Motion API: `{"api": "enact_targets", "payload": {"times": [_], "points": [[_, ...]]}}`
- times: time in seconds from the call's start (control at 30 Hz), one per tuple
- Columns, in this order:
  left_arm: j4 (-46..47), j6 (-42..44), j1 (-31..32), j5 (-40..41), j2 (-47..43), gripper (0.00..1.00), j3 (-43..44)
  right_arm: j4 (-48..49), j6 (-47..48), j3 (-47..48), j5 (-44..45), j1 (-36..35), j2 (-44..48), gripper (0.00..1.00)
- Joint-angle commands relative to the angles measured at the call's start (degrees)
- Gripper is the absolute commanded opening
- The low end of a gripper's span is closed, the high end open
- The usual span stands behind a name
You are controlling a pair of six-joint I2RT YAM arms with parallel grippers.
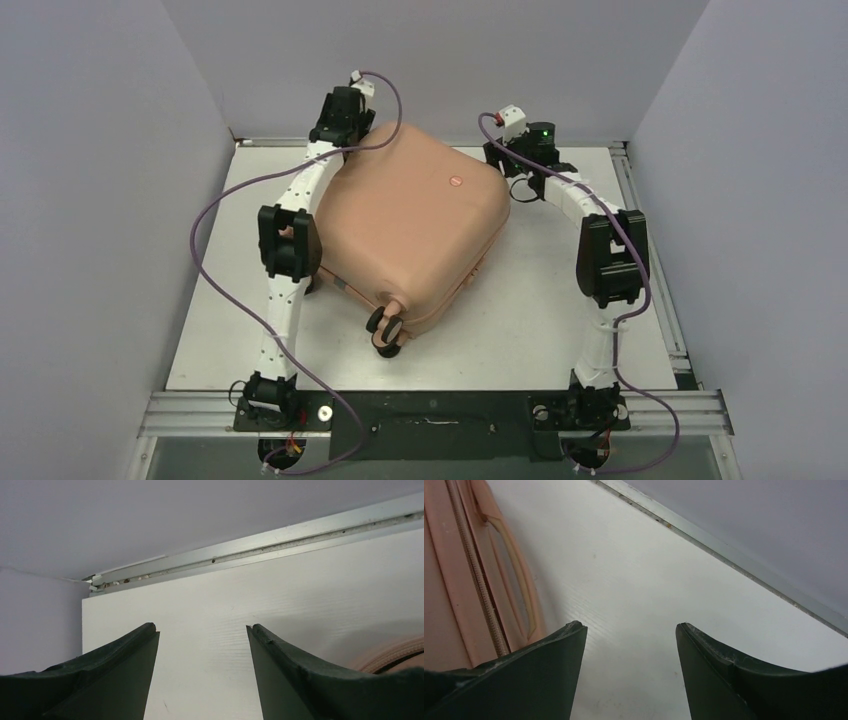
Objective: Pack the luggage
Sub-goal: Move the luggage to the center of the board.
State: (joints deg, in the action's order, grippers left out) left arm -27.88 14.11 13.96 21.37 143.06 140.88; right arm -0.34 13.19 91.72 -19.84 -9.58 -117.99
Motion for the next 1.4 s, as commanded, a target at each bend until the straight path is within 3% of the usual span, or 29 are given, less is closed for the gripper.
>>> {"api": "enact_targets", "payload": {"times": [0.0,0.23,0.5,0.77,0.87,0.93,1.07,1.27,1.37], "points": [[-0.5,5.09,2.63,-1.7,1.38,0.67,3.46,0.51,0.58,0.91,-6.43,-0.65,1.33,0.67],[-3.03,6.78,7.12,-10.38,-2.17,0.63,-1.41,0.51,2.9,-7.24,-16.46,-0.24,7.58,0.65],[-6.83,8.47,15.66,-16.73,-4.0,0.61,-2.56,-10.28,11.45,-22.17,-20.71,3.59,23.1,0.63],[-5.45,8.19,20.66,-15.7,-1.81,0.6,3.49,-20.79,20.51,-30.81,-19.12,13.66,39.67,0.64],[-1.75,6.31,19.29,-8.85,-3.73,0.7,5.97,-26.94,25.66,-30.42,-18.05,16.22,44.18,0.64],[-0.63,3.31,16.74,-7.9,-7.77,0.74,5.65,-31.67,29.36,-29.5,-17.2,17.29,46.54,0.65],[-1.0,1.08,11.49,-14.41,-21.91,0.82,-2.38,-39.35,34.18,-28.22,-14.95,17.93,50.44,0.66],[-2.89,12.3,10.25,-32.24,-54.75,0.96,-33.68,-33.68,27.45,-31.34,-7.36,18.51,53.38,0.68],[-16.38,19.73,12.36,-44.42,-64.1,0.96,-39.39,-30.23,22.59,-32.58,-6.12,19.09,52.26,0.68]]}}
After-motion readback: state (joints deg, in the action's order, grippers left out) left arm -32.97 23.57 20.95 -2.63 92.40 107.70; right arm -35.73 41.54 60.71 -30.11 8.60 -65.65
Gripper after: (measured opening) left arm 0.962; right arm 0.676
